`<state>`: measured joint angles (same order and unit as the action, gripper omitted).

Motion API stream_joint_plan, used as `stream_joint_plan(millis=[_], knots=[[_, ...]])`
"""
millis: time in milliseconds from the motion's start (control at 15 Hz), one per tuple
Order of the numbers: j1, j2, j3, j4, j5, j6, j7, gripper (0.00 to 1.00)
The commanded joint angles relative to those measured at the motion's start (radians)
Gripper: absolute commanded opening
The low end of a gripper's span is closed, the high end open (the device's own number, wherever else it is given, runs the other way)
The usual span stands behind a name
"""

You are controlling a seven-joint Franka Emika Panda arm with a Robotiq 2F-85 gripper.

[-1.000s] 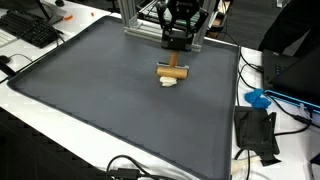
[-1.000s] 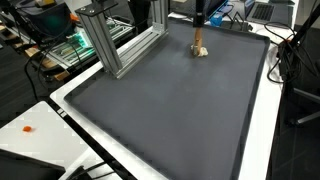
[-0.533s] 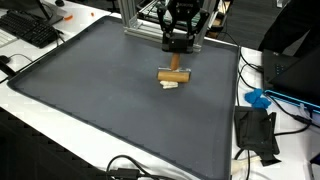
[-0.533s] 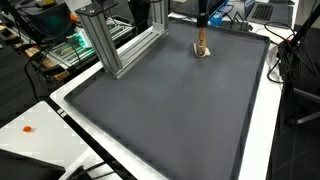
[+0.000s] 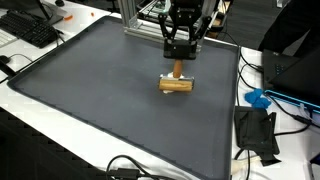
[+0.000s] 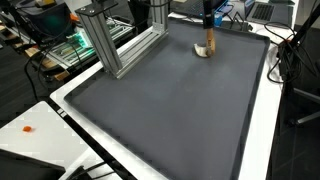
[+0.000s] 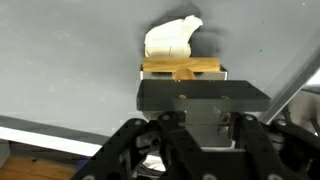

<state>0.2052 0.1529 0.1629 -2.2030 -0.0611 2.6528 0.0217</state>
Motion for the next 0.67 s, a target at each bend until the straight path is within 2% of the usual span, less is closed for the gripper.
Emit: stream_joint_plan(millis=[0, 333, 600], knots=[[0.002, 0.035, 0.009, -0.007, 0.006, 0.002, 0.009, 0.22], [0.011, 0.011, 0.005, 0.032, -0.005, -0.174, 0.059, 0.22], [0.013, 0.023, 0.012, 0.077, 0.034, -0.292, 0.113, 0.22]])
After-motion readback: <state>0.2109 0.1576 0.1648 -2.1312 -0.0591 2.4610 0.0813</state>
